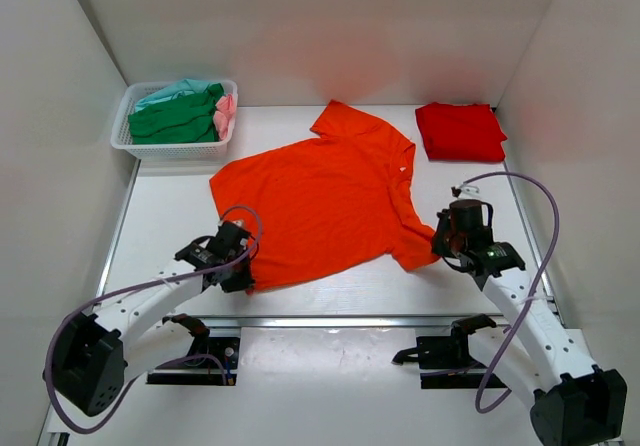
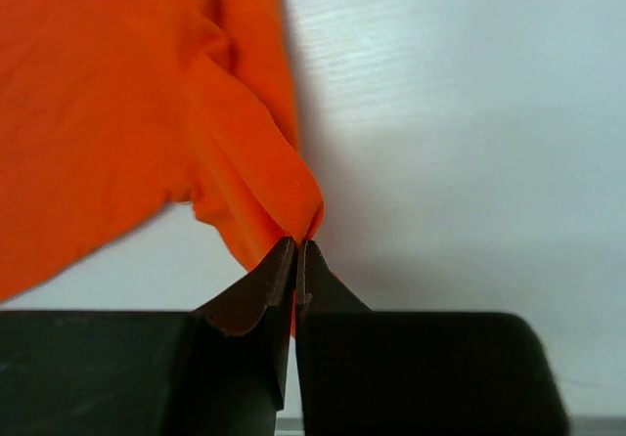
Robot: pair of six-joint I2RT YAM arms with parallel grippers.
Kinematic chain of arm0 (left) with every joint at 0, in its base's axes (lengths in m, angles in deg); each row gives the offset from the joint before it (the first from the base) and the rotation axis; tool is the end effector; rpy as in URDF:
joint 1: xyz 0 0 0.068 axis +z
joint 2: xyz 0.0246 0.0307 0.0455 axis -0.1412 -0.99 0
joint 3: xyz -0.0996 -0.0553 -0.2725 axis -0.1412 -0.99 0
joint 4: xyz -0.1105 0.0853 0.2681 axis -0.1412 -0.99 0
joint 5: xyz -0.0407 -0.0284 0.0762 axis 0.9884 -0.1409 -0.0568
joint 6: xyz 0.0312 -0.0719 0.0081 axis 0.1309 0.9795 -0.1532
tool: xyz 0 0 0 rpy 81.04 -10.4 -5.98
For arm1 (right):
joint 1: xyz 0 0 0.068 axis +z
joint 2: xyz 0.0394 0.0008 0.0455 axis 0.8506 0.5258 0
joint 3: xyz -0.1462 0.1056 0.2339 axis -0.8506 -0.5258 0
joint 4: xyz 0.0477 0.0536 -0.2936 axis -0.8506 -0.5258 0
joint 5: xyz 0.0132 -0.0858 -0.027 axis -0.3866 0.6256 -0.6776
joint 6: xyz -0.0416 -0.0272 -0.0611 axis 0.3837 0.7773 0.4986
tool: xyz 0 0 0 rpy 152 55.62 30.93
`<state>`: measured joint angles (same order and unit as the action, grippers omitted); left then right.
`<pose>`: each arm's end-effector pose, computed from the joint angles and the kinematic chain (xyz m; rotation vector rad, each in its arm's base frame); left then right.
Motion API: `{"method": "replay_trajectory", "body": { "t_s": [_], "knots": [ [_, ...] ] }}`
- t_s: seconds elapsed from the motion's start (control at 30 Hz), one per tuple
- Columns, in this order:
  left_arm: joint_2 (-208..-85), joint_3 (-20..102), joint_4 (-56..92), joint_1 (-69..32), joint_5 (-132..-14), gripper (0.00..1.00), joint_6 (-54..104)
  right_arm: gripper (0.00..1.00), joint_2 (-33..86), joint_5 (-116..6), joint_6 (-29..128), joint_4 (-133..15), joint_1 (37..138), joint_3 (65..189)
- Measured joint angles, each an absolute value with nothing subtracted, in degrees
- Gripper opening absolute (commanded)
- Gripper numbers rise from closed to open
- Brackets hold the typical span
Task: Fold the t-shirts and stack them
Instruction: Flatten out the tshirt
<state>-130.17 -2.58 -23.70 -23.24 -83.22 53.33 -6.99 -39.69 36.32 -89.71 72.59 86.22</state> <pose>0.1711 -0.1013 0.1331 -0.2095 2.8139 -0.2518 0.2174 0.0462 0.2237 0.1833 2.3247 0.1452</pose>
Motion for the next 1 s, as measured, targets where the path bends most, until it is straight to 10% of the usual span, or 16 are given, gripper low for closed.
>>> {"method": "replay_trajectory", "body": {
  "t_s": [0.77, 1.0],
  "knots": [
    [-128.8, 9.8, -26.6, -8.1, -81.0, 0.0, 39.9, 0.0, -1.1, -59.7, 29.5, -114.9, 70.6, 99.5],
    [-159.9, 49.7, -28.7, -3.8, -75.0, 0.0, 35.2, 0.0, 29.3, -59.6, 36.1, -113.7, 64.2, 128.8]
  ]
}}
